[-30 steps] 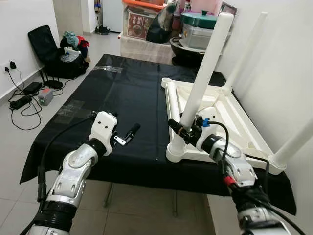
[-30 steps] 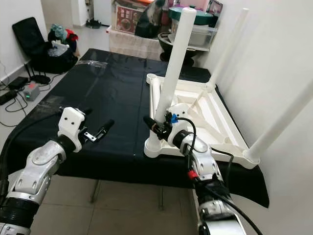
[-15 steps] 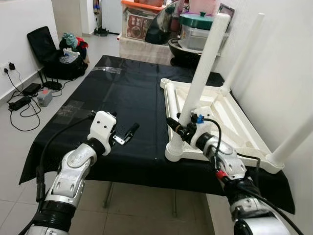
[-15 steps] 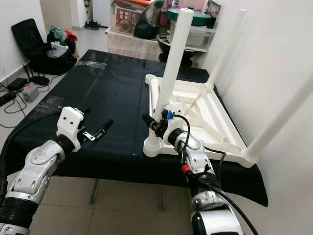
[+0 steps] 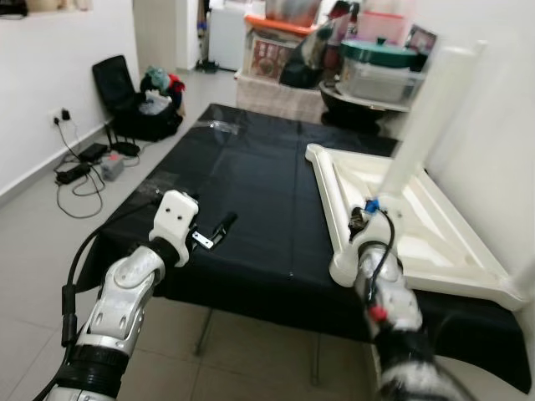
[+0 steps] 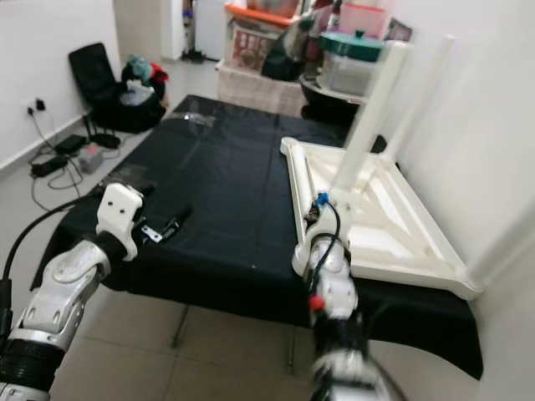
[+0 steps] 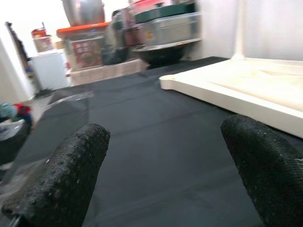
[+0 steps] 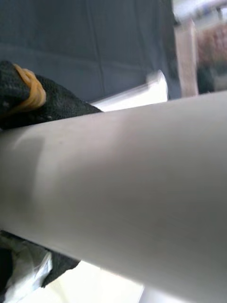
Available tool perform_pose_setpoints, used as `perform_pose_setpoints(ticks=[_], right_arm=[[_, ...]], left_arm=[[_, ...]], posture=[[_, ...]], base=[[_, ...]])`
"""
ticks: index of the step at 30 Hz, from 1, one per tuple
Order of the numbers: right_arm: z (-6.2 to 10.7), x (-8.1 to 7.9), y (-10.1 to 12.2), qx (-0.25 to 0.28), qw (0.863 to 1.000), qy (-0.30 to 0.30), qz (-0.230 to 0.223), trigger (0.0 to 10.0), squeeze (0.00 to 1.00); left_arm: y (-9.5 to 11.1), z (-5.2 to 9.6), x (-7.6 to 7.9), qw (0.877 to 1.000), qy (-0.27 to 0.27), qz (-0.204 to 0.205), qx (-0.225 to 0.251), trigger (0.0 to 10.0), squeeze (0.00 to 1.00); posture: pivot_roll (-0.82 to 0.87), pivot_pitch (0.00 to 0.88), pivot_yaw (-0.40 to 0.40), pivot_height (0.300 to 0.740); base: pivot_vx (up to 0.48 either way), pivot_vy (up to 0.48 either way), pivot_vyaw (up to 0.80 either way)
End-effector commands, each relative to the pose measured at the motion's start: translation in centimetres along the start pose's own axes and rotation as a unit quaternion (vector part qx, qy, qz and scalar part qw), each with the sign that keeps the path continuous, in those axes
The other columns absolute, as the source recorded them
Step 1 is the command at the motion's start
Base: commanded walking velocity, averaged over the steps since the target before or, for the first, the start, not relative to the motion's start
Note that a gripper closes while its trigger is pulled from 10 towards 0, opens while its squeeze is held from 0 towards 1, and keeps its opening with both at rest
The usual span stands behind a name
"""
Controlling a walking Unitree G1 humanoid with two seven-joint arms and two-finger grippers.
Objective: Building children table
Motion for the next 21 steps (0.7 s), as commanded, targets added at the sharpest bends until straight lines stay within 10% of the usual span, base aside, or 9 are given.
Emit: perform_pose_setpoints(ticks=[1,7,8,14,15,17,18,21], right_arm=[[0.2,4.9,-1.8,-0.035,0.994,-0.105,0.017,0.0,0.00],[0.4,3.7,-1.0,-0.020,0.996,-0.085,0.013,0.0,0.00],[-0.2,2.3,-1.0,-0.031,0.998,-0.054,0.012,10.0,0.00],[-0.5,1.0,-0.1,-0.013,1.000,-0.021,0.001,10.0,0.00],[-0.9,-0.2,0.7,-0.003,1.000,0.013,-0.005,10.0,0.78],[-0.9,-0.2,0.7,-0.003,1.000,0.013,-0.005,10.0,0.78],[-1.4,-1.5,2.5,0.028,0.997,0.072,-0.003,10.0,0.00],[-1.6,-3.1,4.0,0.042,0.986,0.161,-0.007,10.0,0.00]], left_arm=[[0.2,-0.5,0.6,1.000,-0.008,-0.005,0.001,10.0,0.00],[0.5,-0.8,1.2,1.000,-0.012,0.000,0.006,10.0,0.00],[0.5,-0.8,1.3,1.000,-0.012,0.001,0.006,10.0,0.00],[0.5,-0.6,1.4,1.000,-0.012,0.003,0.005,10.0,0.00],[0.2,-0.5,1.2,1.000,-0.008,0.003,0.002,10.0,0.00],[0.2,-0.5,1.2,1.000,-0.008,0.003,0.002,10.0,0.00],[0.2,-0.3,1.1,1.000,-0.005,0.003,0.001,10.0,0.00],[0.2,-0.2,1.1,1.000,-0.005,0.003,0.002,10.0,0.00]], posture=[[0.09,0.000,-0.122,0.740],[0.10,0.000,-0.127,0.740],[0.11,0.000,-0.134,0.740],[0.11,0.000,-0.142,0.740],[0.11,0.000,-0.142,0.740],[0.11,0.000,-0.142,0.740],[0.11,0.000,-0.144,0.740],[0.11,0.000,-0.141,0.740]], base=[[0.000,0.000,0.00],[0.000,0.000,0.00],[0.000,0.000,0.00],[0.000,0.000,0.00],[0.000,0.000,0.00],[0.000,0.000,0.00],[0.000,0.000,0.00],[0.000,0.000,0.00]])
Point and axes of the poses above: a point about 5 cm out from each wrist's last joint towards the gripper, its own z axis pointing back from the gripper into the wrist, its own y axis along the axis of the wrist's last joint, x = y × z, the point moved 4 cm from there along -z, pointing out of the wrist towards the gripper, and after that the axes turned 12 degrees about -z, right-handed, at the moved point
